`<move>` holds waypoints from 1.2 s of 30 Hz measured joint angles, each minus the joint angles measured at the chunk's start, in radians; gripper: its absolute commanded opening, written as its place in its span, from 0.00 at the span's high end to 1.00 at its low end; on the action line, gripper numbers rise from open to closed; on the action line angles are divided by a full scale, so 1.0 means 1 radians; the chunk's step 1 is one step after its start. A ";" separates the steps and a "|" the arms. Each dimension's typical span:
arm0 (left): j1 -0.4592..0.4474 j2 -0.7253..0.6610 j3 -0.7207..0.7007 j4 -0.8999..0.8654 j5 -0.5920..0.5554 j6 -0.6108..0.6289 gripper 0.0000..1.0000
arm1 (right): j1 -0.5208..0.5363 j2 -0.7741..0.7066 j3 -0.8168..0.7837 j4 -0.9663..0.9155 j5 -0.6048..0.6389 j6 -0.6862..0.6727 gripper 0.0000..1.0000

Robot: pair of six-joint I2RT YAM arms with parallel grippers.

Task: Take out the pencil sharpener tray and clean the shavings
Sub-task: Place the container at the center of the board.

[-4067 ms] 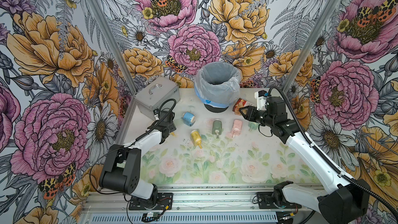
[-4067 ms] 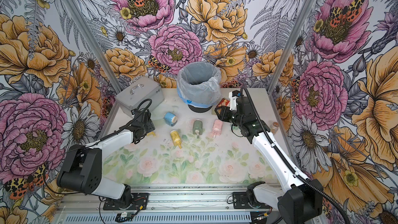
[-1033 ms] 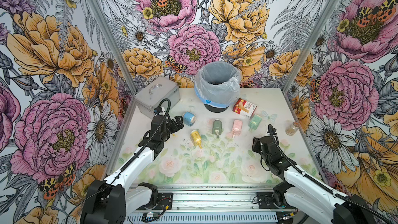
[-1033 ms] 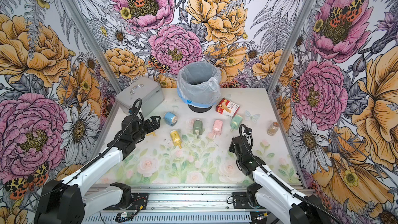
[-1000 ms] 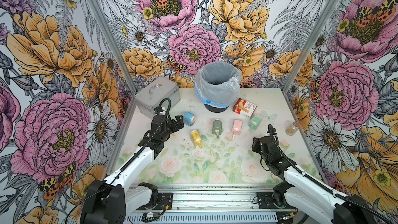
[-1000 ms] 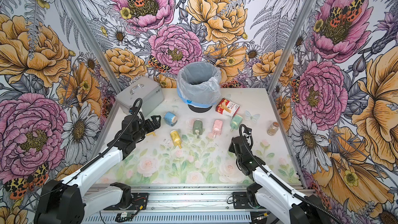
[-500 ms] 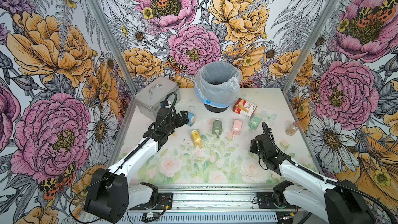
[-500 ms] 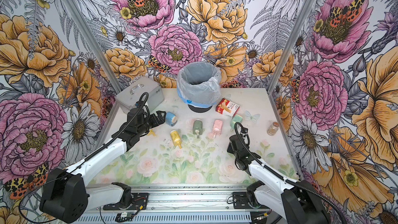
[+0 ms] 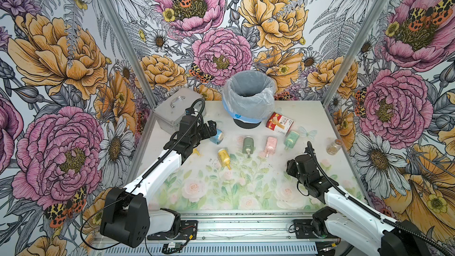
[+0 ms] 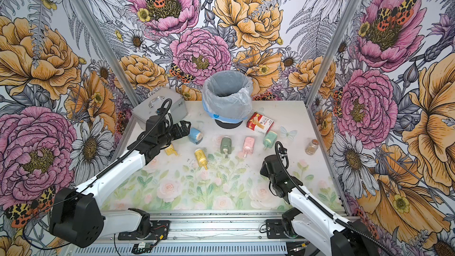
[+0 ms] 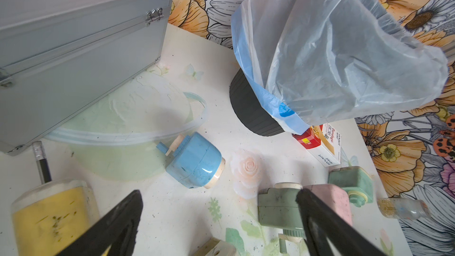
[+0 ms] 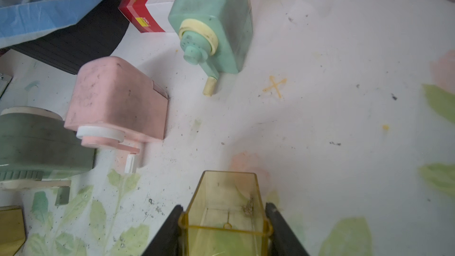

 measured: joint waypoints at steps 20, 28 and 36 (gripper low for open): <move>0.000 0.090 0.042 -0.034 0.042 0.018 0.01 | 0.022 -0.063 -0.008 -0.138 -0.008 0.068 0.30; 0.000 0.089 0.087 -0.068 0.060 0.080 0.01 | 0.021 -0.209 0.026 -0.228 0.007 0.042 0.26; -0.008 0.086 0.126 -0.135 0.079 0.220 0.01 | 0.021 -0.165 0.142 -0.245 -0.007 -0.064 0.26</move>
